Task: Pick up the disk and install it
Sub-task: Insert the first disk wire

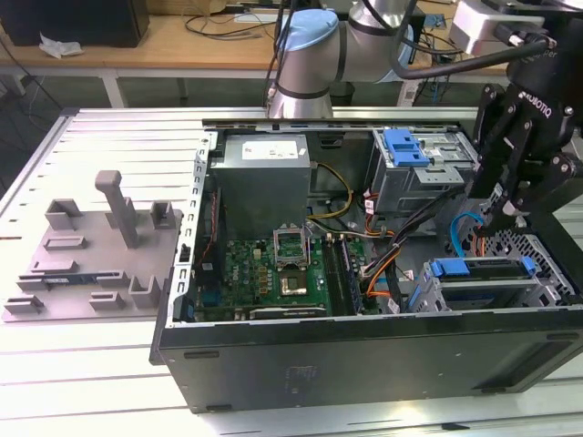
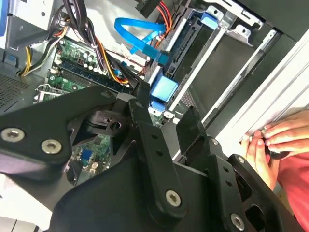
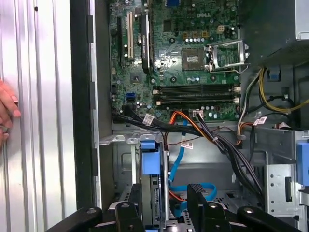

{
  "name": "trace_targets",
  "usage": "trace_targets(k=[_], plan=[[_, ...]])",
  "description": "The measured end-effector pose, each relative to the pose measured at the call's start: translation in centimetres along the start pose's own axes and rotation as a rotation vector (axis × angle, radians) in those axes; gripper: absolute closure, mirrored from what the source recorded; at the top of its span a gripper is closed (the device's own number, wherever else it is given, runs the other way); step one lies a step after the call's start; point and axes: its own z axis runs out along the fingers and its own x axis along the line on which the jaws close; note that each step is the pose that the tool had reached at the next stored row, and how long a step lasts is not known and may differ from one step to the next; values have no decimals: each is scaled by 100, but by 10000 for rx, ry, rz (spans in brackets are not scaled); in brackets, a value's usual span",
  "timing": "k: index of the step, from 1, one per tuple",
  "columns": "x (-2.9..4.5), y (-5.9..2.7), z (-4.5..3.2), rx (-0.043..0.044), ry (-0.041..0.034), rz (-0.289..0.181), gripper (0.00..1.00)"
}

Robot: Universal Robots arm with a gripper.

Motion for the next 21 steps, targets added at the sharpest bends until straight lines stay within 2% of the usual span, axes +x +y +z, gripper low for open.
trace_targets(k=[4, 6, 7, 8, 10, 12, 13, 16, 18, 20, 21], plan=[[-132, -34, -8, 4, 132, 45, 50], [-240, -52, -14, 10, 262, 47, 50], [-313, -63, -18, 13, 351, 49, 50], [-349, -89, -21, 7, 444, 51, 50], [-361, -154, -20, -18, 650, 108, 50], [-365, -188, -19, -24, 727, 159, 50], [-369, -230, -19, -31, 793, 229, 50], [-394, -309, -15, -41, 842, 302, 50], [-444, -382, -11, -59, 935, 311, 50], [-541, -450, 4, -104, 1242, 311, 50], [-565, -467, 7, -114, 1359, 312, 50]])
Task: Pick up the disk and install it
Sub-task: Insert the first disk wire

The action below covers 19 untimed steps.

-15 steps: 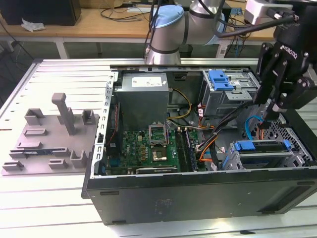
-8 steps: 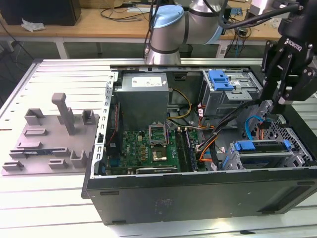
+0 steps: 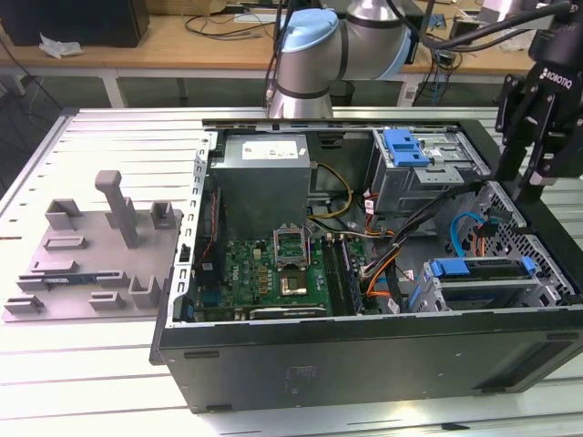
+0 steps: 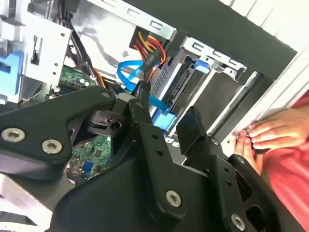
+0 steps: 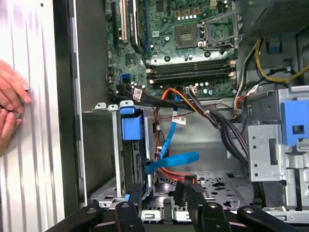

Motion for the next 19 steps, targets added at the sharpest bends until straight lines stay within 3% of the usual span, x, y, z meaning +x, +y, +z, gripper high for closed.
trace_targets(k=[4, 5, 7, 11, 12, 14, 16, 18, 19], plan=[[-85, -68, -1, -29, 463, 3, 50], [-97, -83, 2, -37, 533, 6, 50], [-111, -121, 9, -46, 591, 45, 50], [-131, -185, 55, -125, 622, 408, 50], [-136, -197, 69, -144, 653, 499, 50], [-148, -211, 81, -157, 791, 571, 50], [-172, -213, 82, -276, 1179, 572, 50], [-200, -214, 83, -355, 1409, 572, 50], [-224, -220, 87, -366, 1463, 601, 50]])
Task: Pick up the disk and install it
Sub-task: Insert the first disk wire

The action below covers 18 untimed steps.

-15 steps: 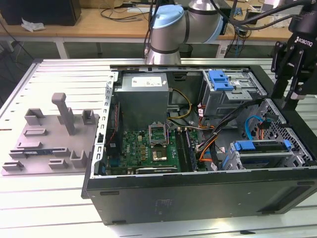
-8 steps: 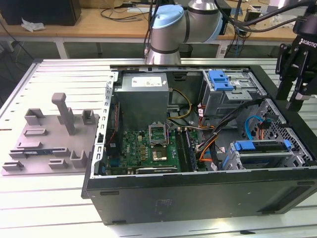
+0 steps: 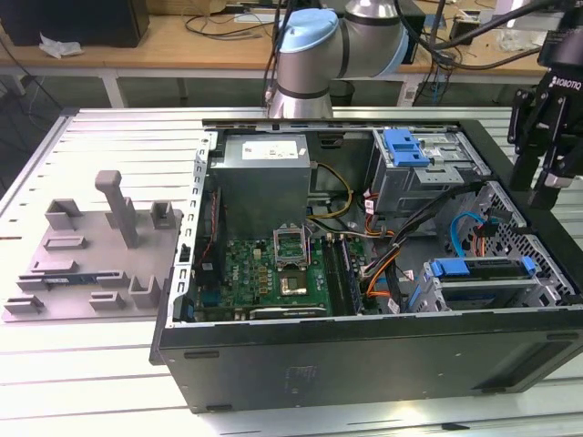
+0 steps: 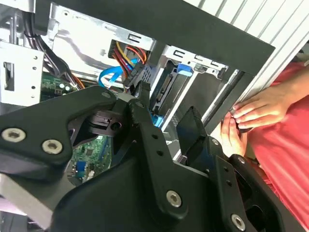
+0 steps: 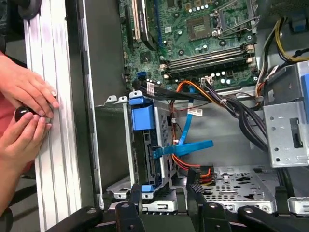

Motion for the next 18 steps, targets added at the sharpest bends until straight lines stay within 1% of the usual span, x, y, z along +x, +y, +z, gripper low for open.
trace_targets(k=[1, 7, 10, 11, 13, 14, 15, 17, 18], plan=[[-23, -18, 7, -27, 2, 75, 50], [-54, -68, 65, -249, -26, 703, 50], [-90, -71, 105, -298, -31, 844, 50], [-114, -70, 122, -311, -19, 888, 50], [-163, -67, 143, -319, 31, 940, 50], [-185, -64, 144, -319, 47, 949, 50], [-215, -61, 135, -313, 89, 956, 50], [-221, -59, 133, -311, 102, 958, 50], [-222, -62, 132, -356, 121, 1072, 50]])
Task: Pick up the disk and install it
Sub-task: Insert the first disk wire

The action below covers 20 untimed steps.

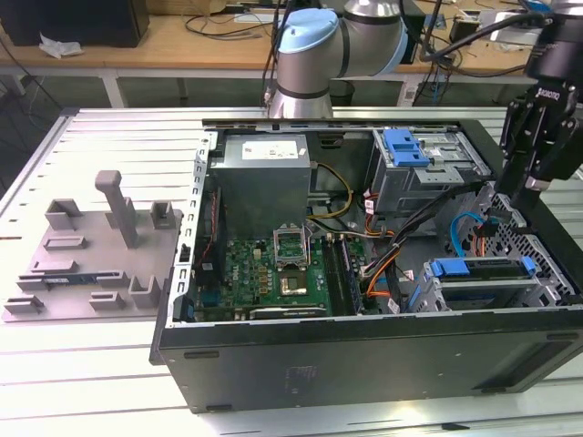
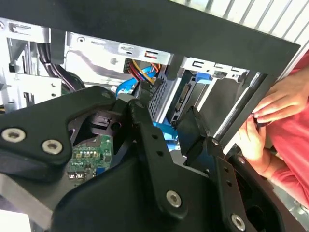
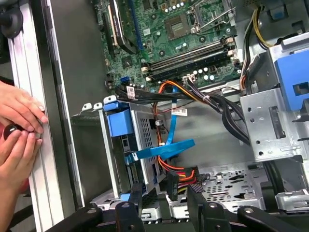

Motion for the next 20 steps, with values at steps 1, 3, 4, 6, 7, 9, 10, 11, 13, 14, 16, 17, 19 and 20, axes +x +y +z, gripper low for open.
trace_targets(k=[1, 3, 4, 6, 7, 9, 10, 11, 13, 14, 16, 17, 19, 20], plan=[[0, 0, 1, -51, 8, 140, 50], [0, 0, 1, -146, 30, 405, 50], [-1, 0, 4, -193, 40, 537, 50], [-5, -9, 10, -266, 147, 806, 50], [-15, -27, 12, -266, 278, 849, 50], [-59, -90, 2, -336, 762, 839, 50], [-84, -94, -1, -337, 858, 842, 50], [-110, -92, -4, -337, 936, 847, 50], [-235, -65, -21, -308, 1232, 871, 50], [-250, -63, -9, -298, 1278, 877, 50], [-271, -62, 26, -281, 1337, 888, 50], [-284, -62, 47, -273, 1368, 892, 51], [-317, -59, 80, -255, 1431, 901, 58], [-329, -57, 89, -252, 1445, 903, 58]])
